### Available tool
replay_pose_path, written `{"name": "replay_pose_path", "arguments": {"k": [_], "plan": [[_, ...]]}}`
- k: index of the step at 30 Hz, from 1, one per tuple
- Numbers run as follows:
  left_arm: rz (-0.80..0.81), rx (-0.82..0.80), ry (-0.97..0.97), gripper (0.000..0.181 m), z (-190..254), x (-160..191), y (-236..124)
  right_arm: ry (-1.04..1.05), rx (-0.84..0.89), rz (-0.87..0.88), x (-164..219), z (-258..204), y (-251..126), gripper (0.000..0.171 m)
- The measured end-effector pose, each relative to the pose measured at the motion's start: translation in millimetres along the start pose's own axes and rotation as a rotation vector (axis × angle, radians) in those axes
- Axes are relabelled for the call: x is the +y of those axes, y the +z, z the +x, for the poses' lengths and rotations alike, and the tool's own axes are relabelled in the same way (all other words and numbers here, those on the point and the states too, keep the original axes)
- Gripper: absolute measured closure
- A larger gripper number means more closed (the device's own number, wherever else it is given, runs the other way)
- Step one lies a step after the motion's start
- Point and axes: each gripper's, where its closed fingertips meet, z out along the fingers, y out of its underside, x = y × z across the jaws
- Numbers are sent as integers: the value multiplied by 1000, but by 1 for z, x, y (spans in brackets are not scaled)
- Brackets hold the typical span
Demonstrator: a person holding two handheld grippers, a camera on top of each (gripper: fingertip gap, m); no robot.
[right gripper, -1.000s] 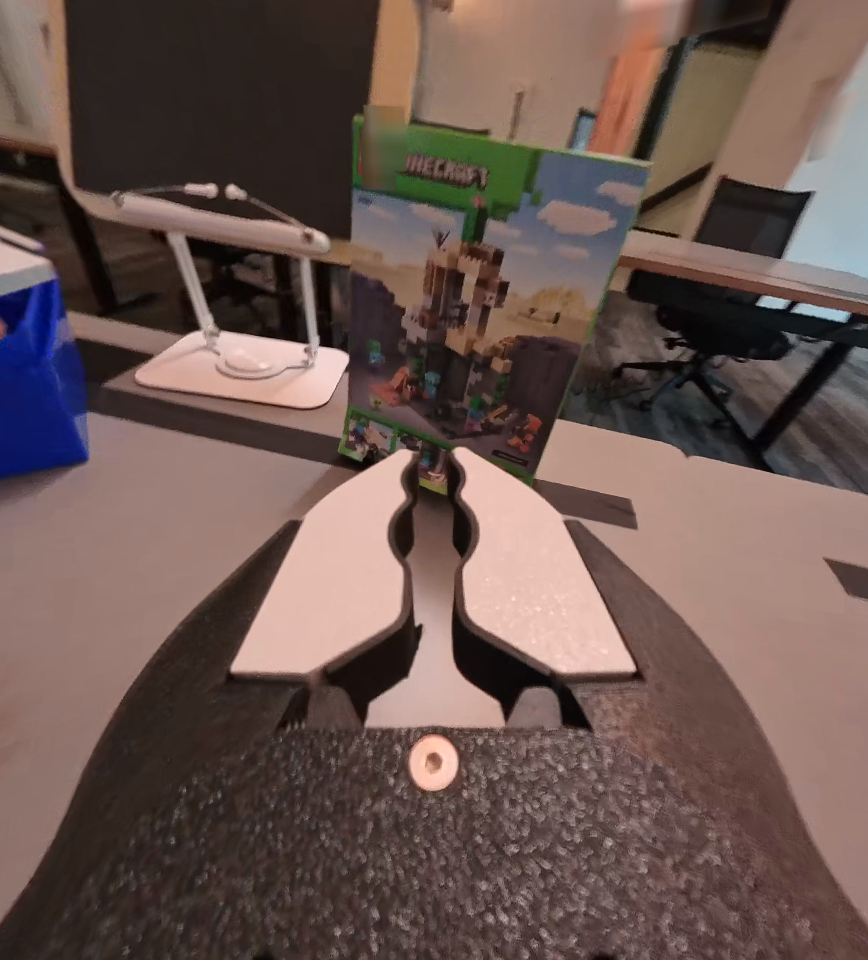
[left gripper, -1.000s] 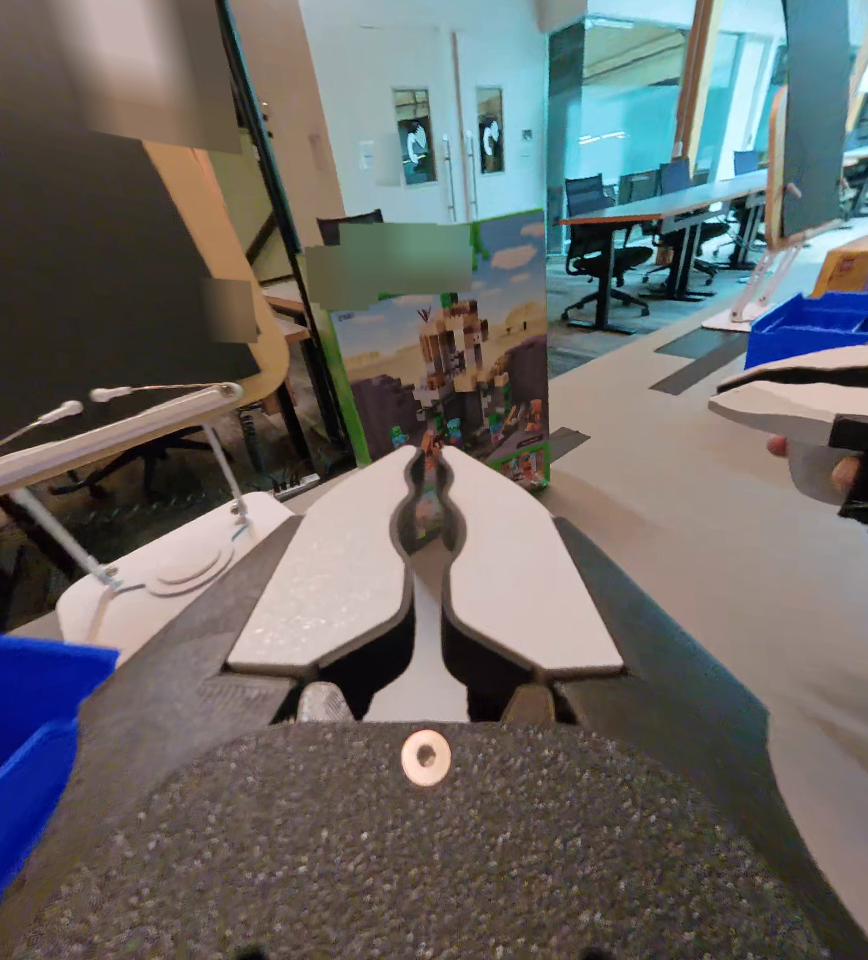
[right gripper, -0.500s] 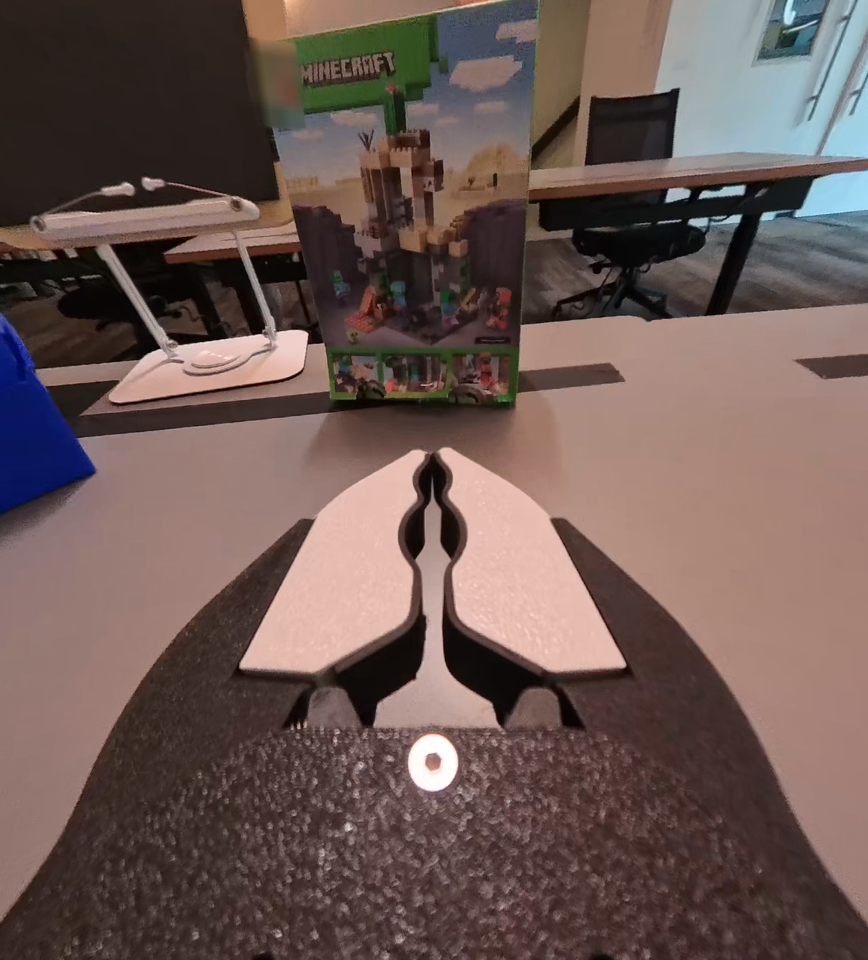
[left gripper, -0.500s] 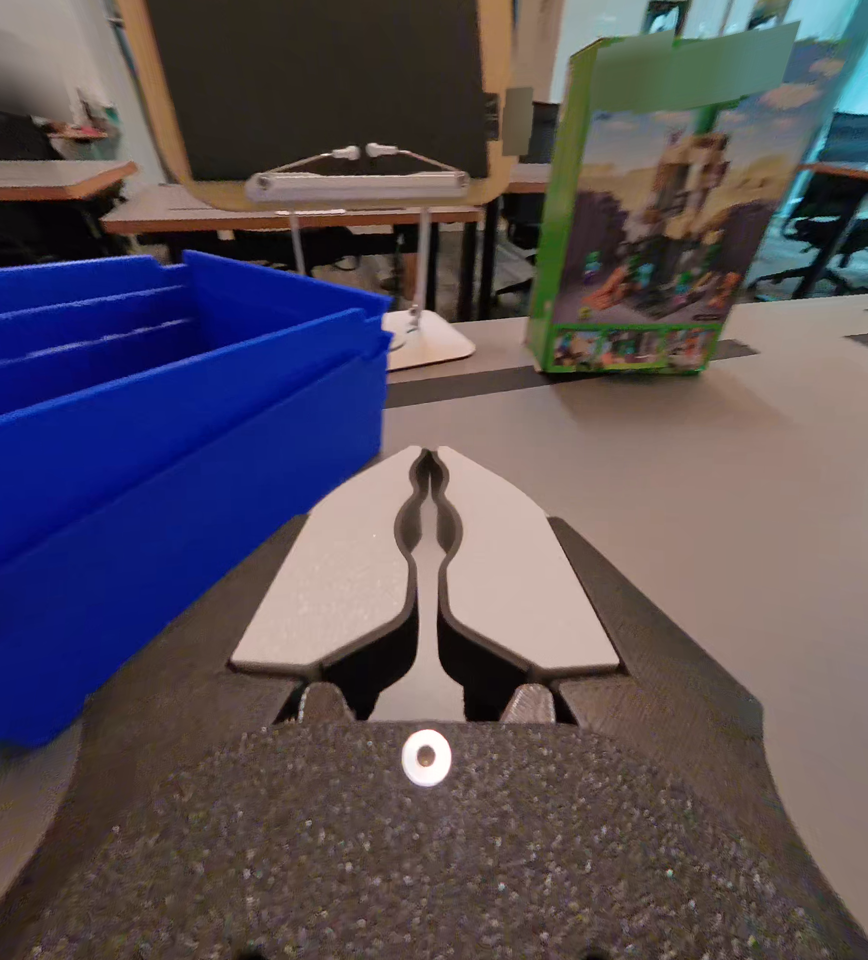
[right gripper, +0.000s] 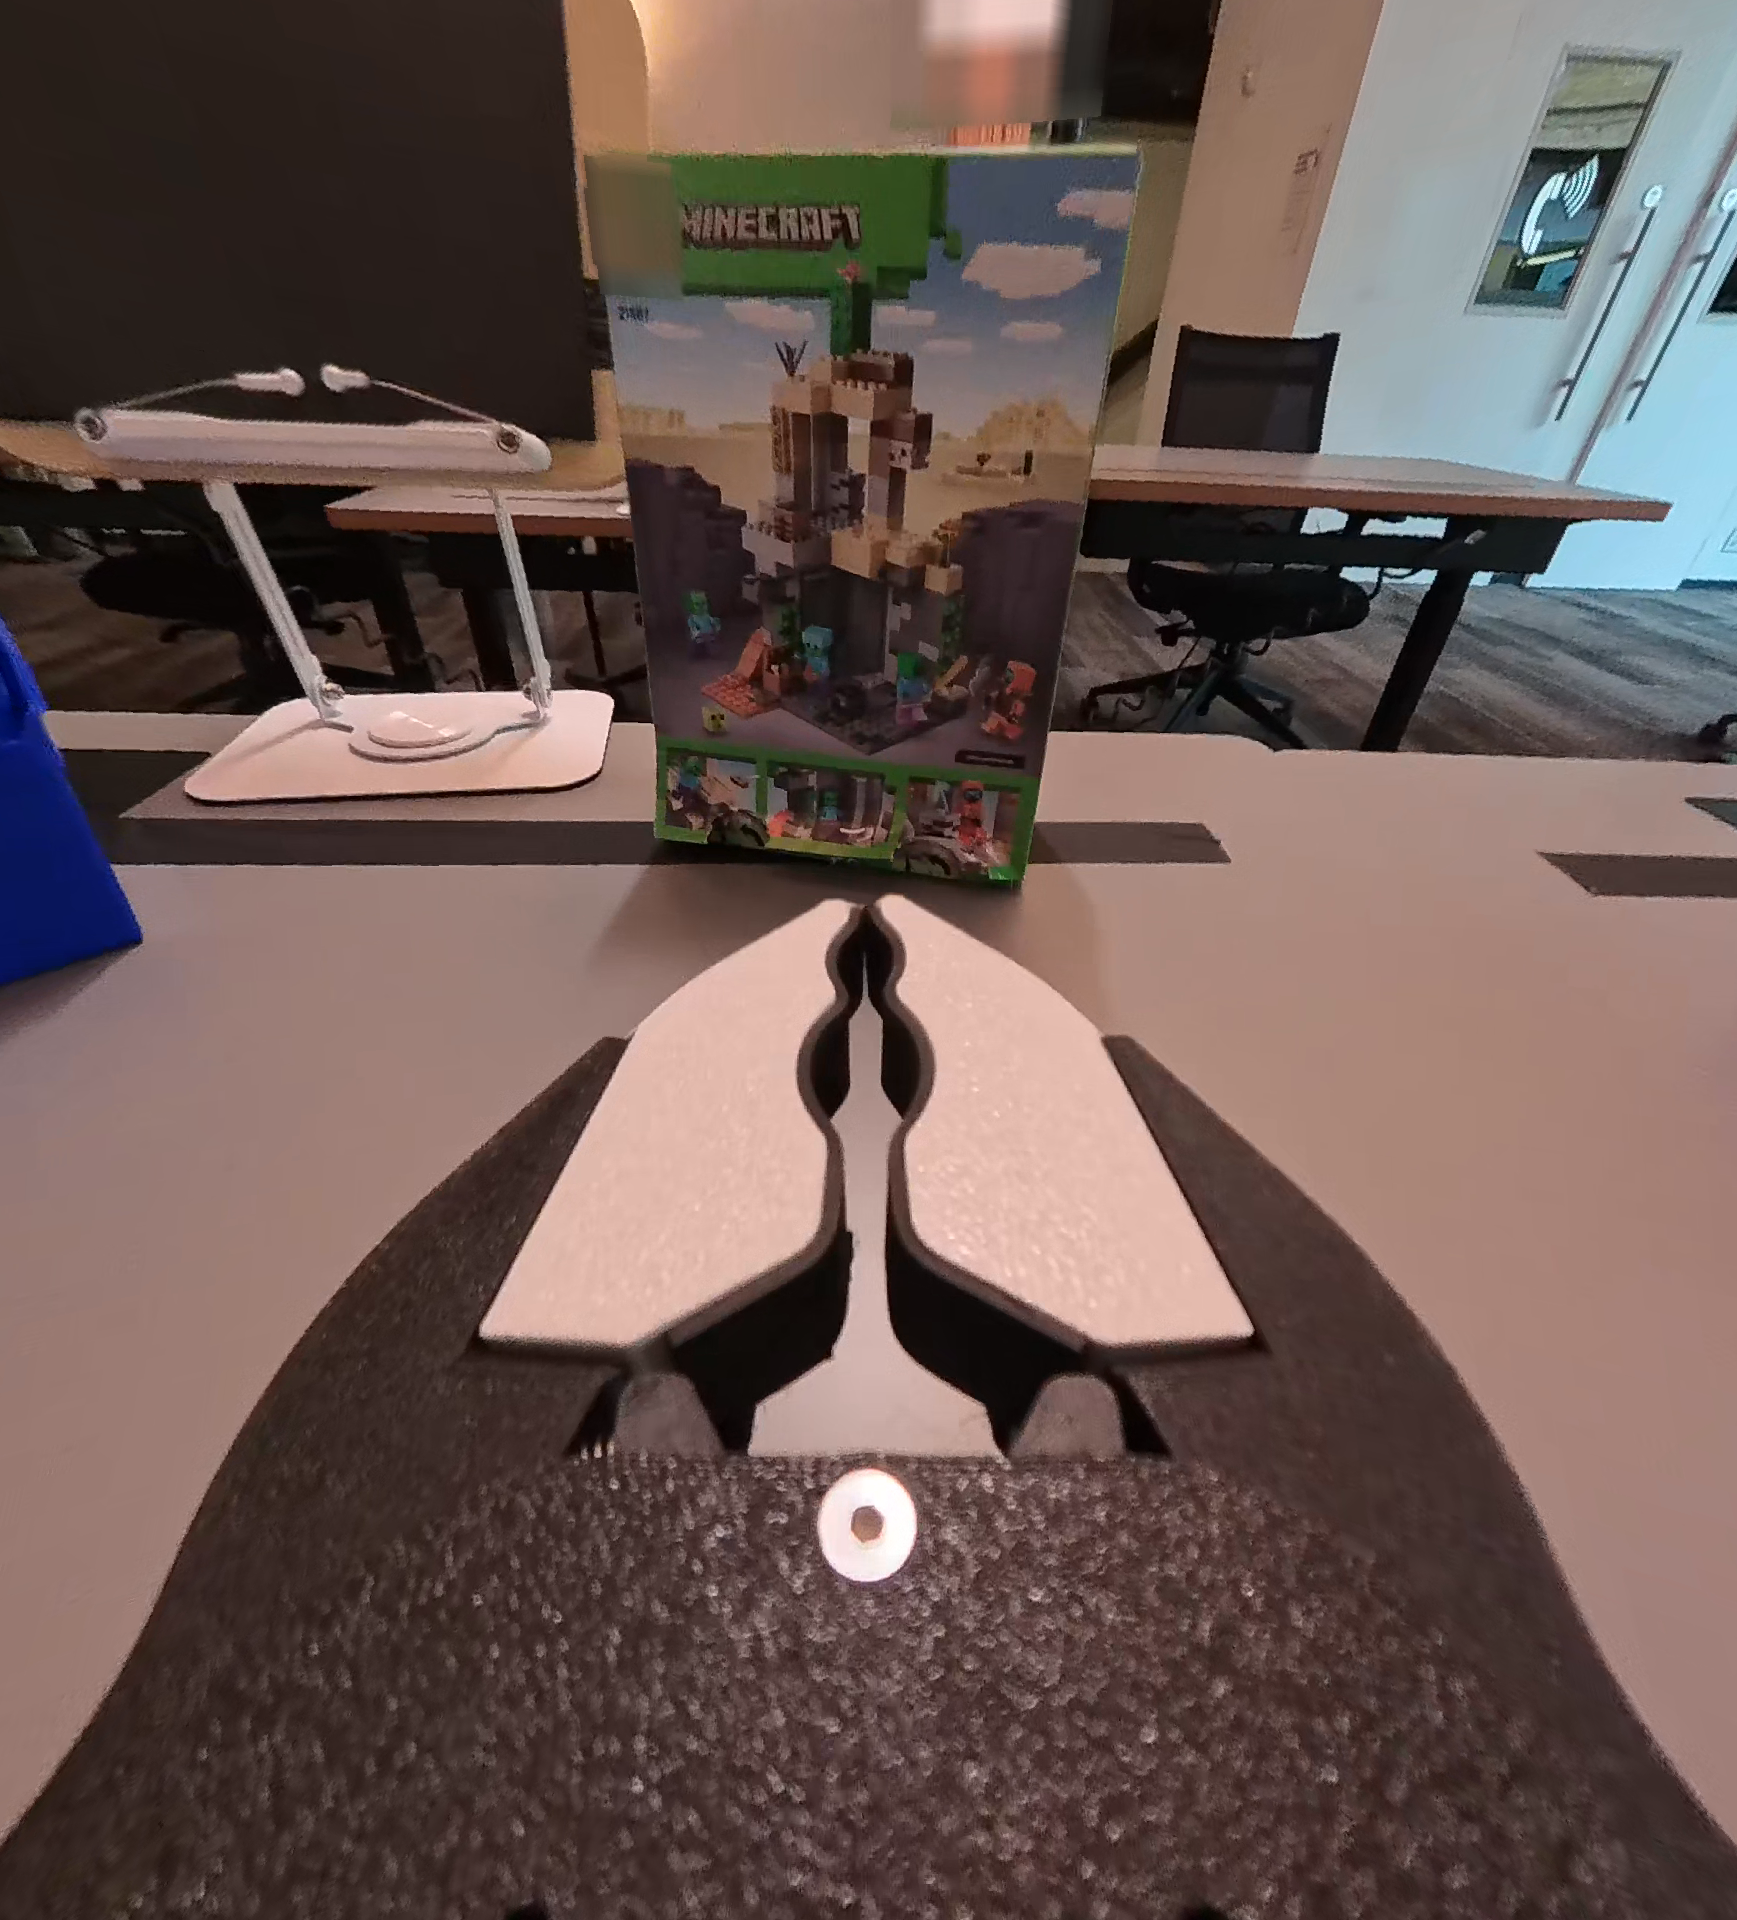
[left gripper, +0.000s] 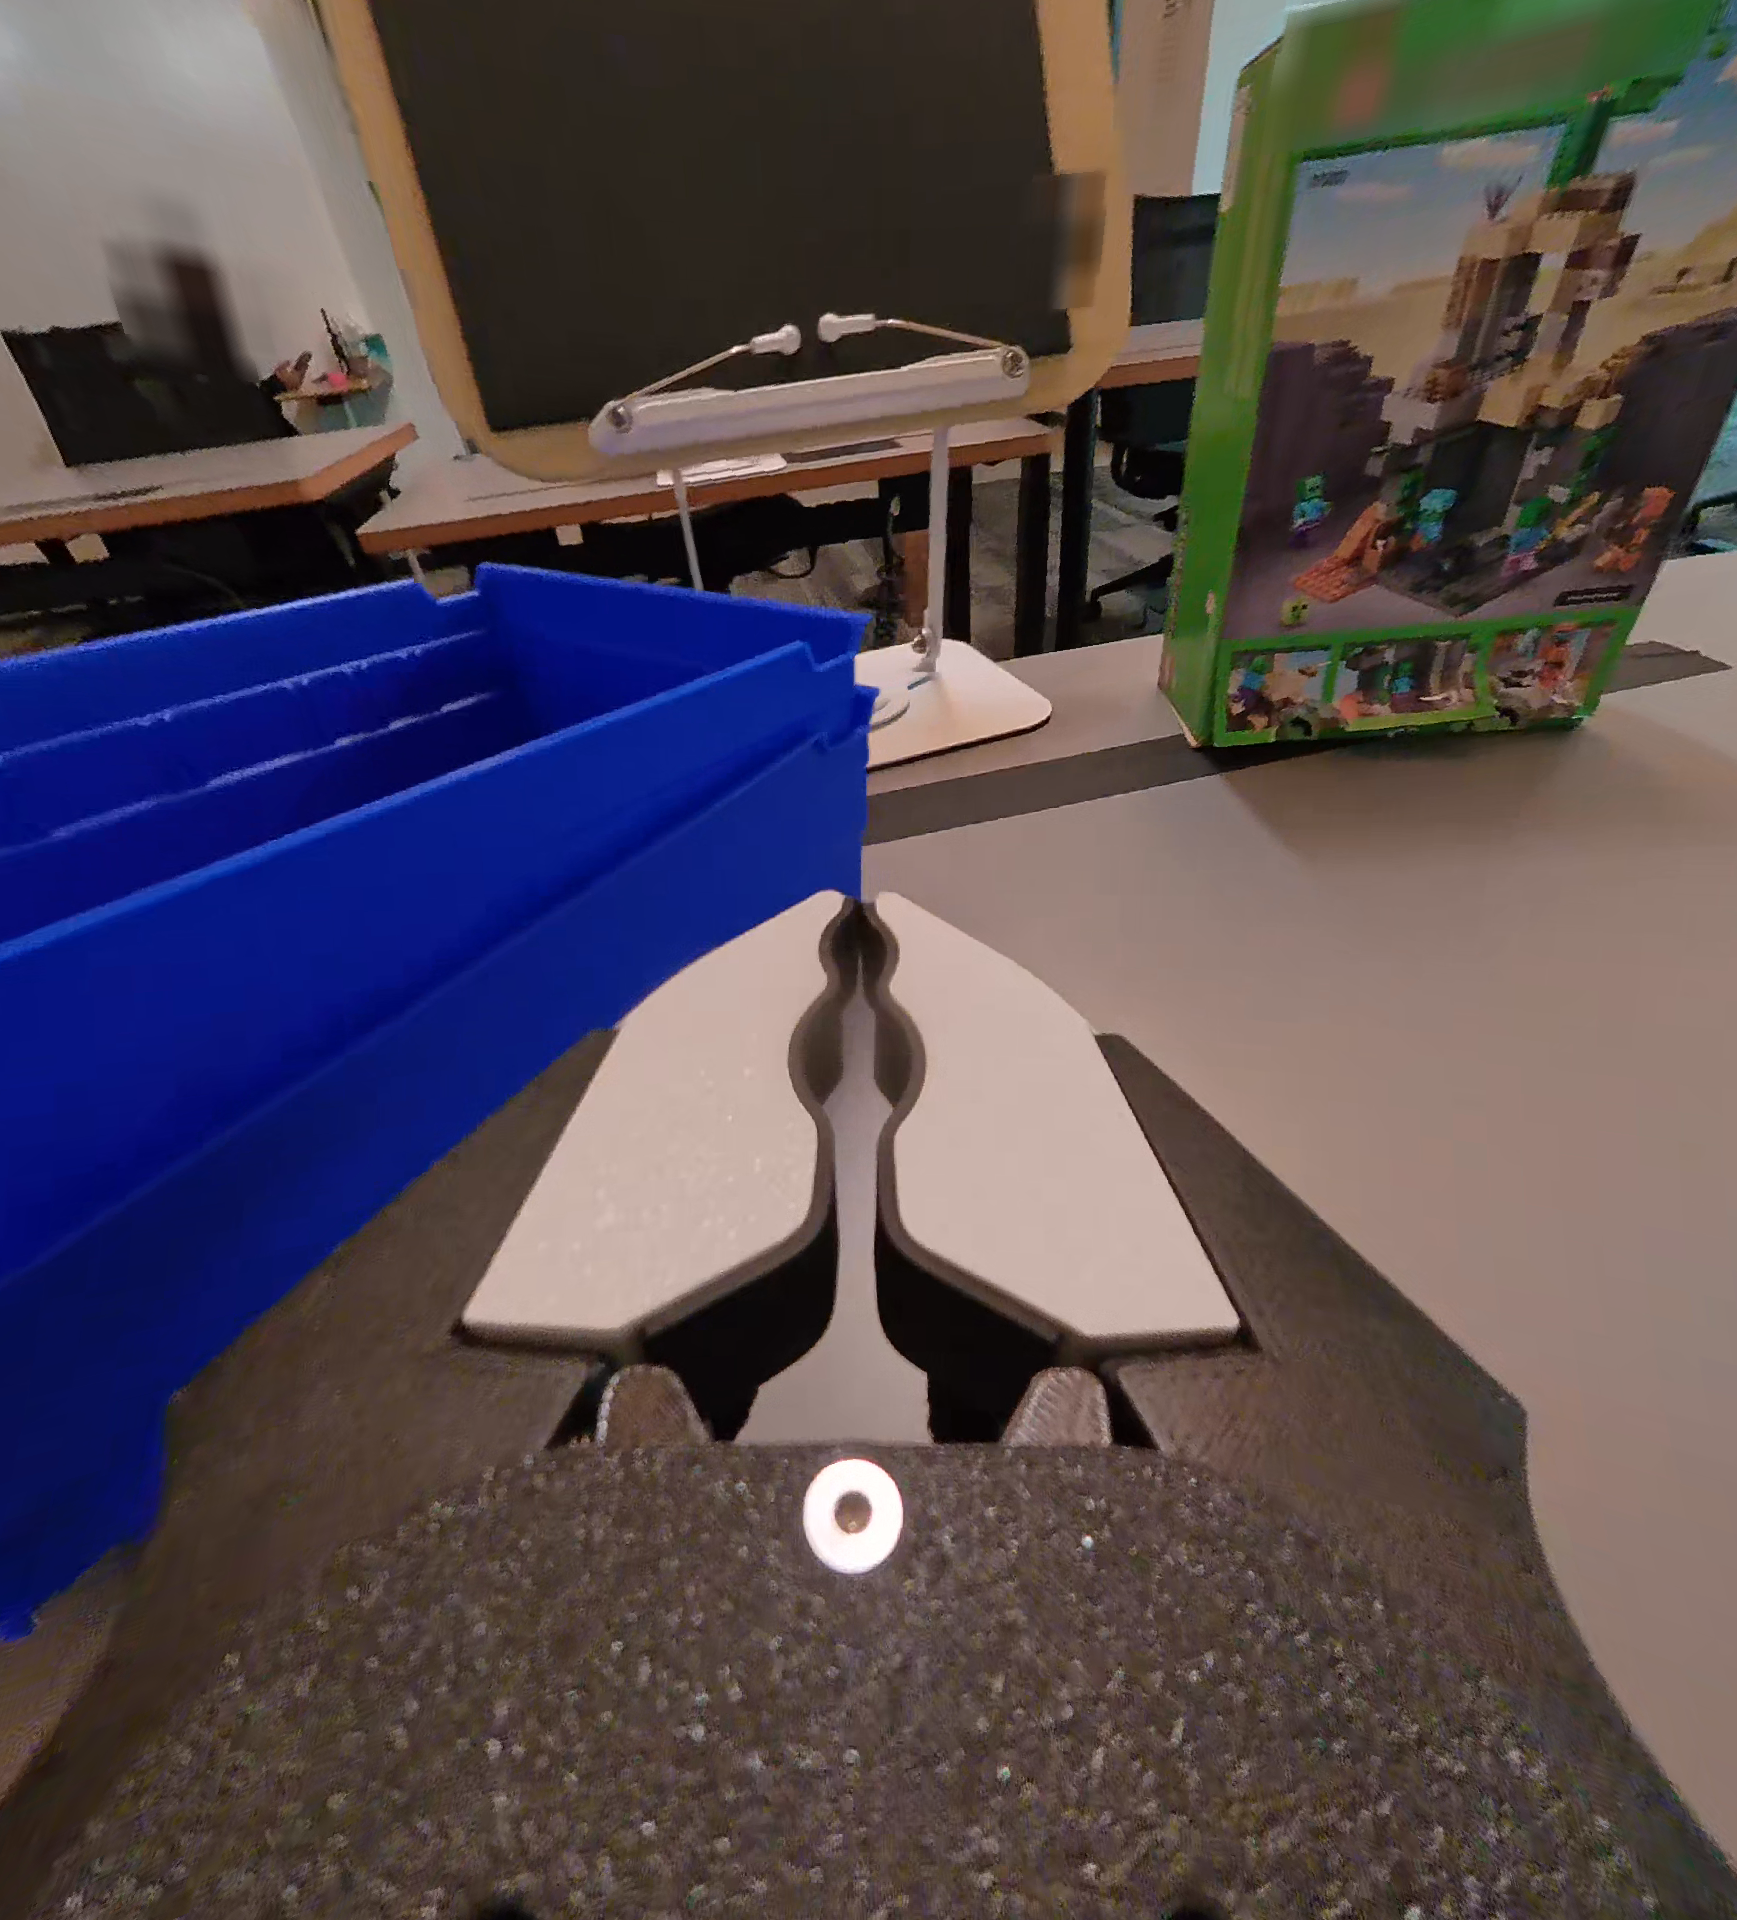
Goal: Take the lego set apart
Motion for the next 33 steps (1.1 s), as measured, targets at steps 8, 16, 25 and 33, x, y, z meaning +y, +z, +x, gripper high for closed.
{"name": "replay_pose_path", "arguments": {"k": [8, 16, 25, 33], "plan": [[17, 60, 47, 181, 33, -6, 4, -9, -3, -8, 2, 1, -3, 171], [39, 147, 81, 181, 81, -11, 10, -16, -2, -23, 8, 3, -4, 171], [55, 246, 147, 181, 143, -18, 33, -13, 33, -10, 4, 10, -7, 171], [70, 295, 158, 181, 164, -25, 40, -50, 38, -22, 8, 5, -5, 171]]}}
